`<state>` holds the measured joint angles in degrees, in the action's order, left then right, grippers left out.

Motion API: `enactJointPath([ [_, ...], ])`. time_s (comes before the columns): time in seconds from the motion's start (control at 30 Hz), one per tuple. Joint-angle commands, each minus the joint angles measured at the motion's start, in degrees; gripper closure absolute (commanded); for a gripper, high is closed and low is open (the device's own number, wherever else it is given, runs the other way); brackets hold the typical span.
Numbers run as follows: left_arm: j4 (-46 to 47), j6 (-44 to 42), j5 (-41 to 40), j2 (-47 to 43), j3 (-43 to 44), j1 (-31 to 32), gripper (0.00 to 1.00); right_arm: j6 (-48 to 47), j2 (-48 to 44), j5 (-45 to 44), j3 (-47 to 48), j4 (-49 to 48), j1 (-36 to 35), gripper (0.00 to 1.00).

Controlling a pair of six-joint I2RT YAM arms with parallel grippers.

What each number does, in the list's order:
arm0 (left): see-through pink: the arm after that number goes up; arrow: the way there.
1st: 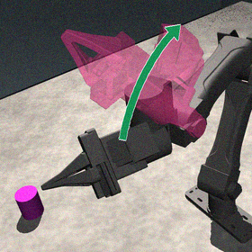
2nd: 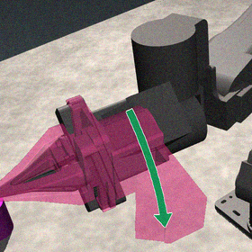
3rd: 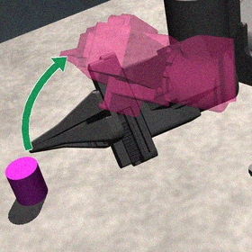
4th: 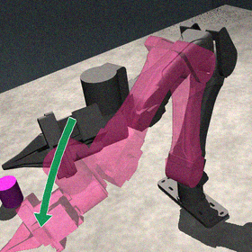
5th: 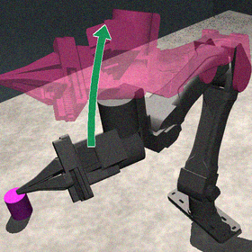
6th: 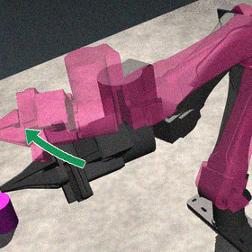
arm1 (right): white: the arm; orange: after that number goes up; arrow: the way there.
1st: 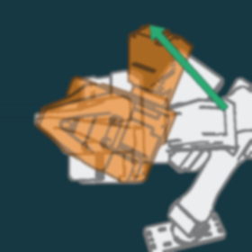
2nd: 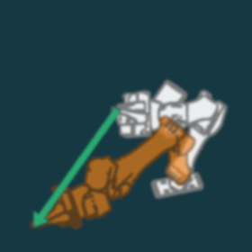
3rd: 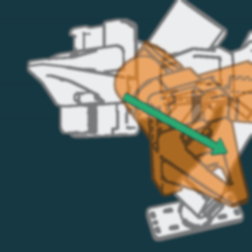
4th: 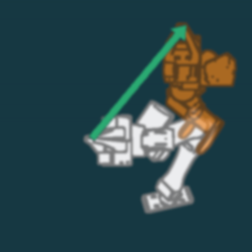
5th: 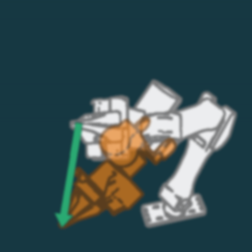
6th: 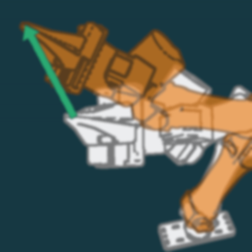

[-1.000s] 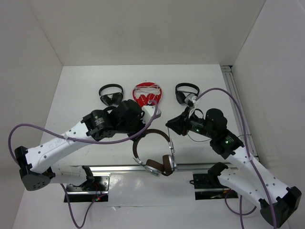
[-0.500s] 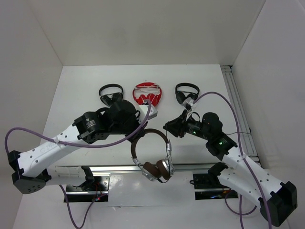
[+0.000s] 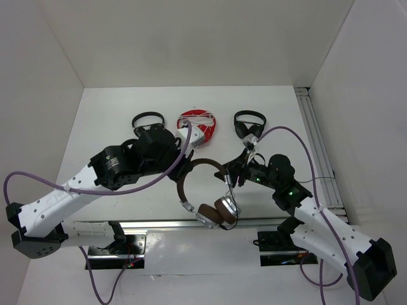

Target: Wrap the headphones

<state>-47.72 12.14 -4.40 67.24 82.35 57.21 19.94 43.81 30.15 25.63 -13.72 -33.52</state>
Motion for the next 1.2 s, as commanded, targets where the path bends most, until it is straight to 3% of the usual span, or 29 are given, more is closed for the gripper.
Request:
enactJointPath([
  [0.0,1.8,3.4,-1.0,-1.2,5.4,0.3,1.0,-1.7,1.4,-2.9,-1.2,-5.5,-0.3,0.48],
  [0.3,-1.6,5.2,-3.2,-0.7,10.7,0.3,1.0,-5.9,6.1,-14.7,-0.1,-4.5,-3.8,0.47],
  [0.43,-3.8,7.0,-6.0,-0.7,12.8,0.3,1.0,-7.0,7.0,-11.8,1.4,-2.9,-6.5,0.47],
  [0.57,-5.3,9.6,-10.3,-0.7,14.0,0.3,1.0,-8.7,2.9,-13.3,3.2,1.6,-10.4,0.41],
  [0.6,-6.0,10.2,-10.9,-0.2,14.0,0.3,1.0,-9.4,1.8,-14.1,4.7,3.1,-10.9,0.34],
  [0.73,-6.6,11.4,-10.4,-0.2,14.5,-1.9,1.0,-11.9,-3.6,-17.4,6.5,11.1,-11.5,0.33],
  [0.9,-7.6,12.7,-9.7,-0.2,16.2,-3.7,1.0,-10.6,-6.3,-18.9,6.0,10.6,-11.5,0.32],
  [1.17,-10.0,13.3,-9.2,-0.2,18.7,-4.2,1.0,-8.7,-10.3,-35.0,2.5,5.2,-11.5,0.23],
])
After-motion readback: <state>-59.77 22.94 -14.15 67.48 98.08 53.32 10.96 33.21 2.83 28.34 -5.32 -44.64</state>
